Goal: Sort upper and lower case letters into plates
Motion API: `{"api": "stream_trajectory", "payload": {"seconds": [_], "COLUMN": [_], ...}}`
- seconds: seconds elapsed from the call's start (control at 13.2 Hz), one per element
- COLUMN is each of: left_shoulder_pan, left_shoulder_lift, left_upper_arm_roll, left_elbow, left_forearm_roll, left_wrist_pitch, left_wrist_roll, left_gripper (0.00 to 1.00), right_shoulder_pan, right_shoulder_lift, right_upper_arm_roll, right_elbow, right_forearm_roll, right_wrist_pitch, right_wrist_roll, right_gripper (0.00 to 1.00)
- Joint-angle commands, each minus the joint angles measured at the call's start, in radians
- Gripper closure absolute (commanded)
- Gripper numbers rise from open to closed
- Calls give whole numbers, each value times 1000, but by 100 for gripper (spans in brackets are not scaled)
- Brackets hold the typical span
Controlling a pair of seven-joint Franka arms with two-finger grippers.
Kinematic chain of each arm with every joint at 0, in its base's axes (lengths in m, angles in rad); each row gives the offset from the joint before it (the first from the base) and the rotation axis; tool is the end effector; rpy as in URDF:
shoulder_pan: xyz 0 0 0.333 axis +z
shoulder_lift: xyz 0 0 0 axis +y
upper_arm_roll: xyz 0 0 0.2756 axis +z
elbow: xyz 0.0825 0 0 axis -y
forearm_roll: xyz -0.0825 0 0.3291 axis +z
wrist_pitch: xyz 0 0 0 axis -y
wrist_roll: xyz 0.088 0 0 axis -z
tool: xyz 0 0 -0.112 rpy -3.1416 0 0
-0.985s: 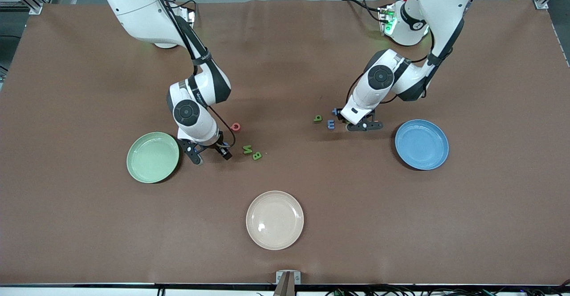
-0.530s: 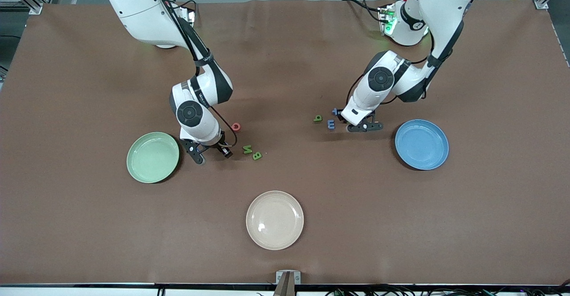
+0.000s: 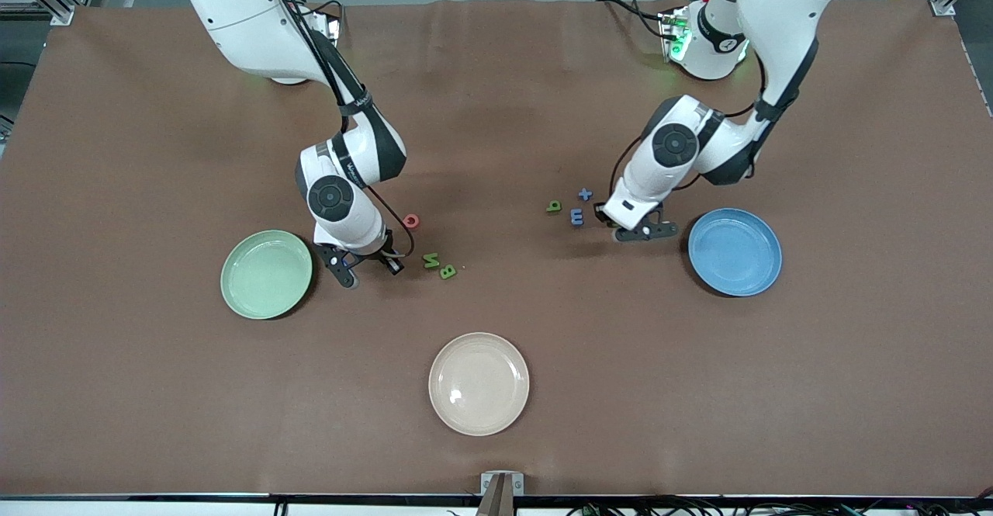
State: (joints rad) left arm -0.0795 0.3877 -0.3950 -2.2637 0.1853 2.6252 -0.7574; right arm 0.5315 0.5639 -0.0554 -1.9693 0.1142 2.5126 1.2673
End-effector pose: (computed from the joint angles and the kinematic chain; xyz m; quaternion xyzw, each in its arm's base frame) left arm 0.4379 -0.2354 0.2064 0.9968 0.0744 -0.0101 0.0259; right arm 0.4966 0.2559 0.1856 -0.9054 0.4240 0.0200 0.0046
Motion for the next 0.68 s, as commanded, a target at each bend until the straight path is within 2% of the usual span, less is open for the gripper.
{"api": "stream_trajectory", "payload": {"seconds": [0.0, 0.23, 0.38, 0.61], "left_shoulder_pan": [67, 163, 274, 365], "left_shoulder_lift": [-79, -70, -38, 46], "left_upper_arm_roll": [1, 1, -1, 1], "left_elbow": [70, 183, 191, 219], "left_forearm_roll": [28, 126, 259, 315], "left_wrist_pitch": [-134, -250, -251, -246], "left_wrist_roll": [-14, -14, 36, 107], "left_gripper": [98, 98, 97, 95], "right_shoulder_pan": [-1, -63, -132, -206], "right_shoulder_lift": [7, -68, -126, -183], "right_upper_arm_roll": [-12, -15, -14, -15], "right_elbow": [33, 61, 50, -12], "right_forearm_roll": [1, -4, -2, -4], "right_wrist_pitch": [-20, -168, -225, -232], "right_wrist_roll": [1, -115, -248, -405], "right_gripper": [96, 97, 97, 97]}}
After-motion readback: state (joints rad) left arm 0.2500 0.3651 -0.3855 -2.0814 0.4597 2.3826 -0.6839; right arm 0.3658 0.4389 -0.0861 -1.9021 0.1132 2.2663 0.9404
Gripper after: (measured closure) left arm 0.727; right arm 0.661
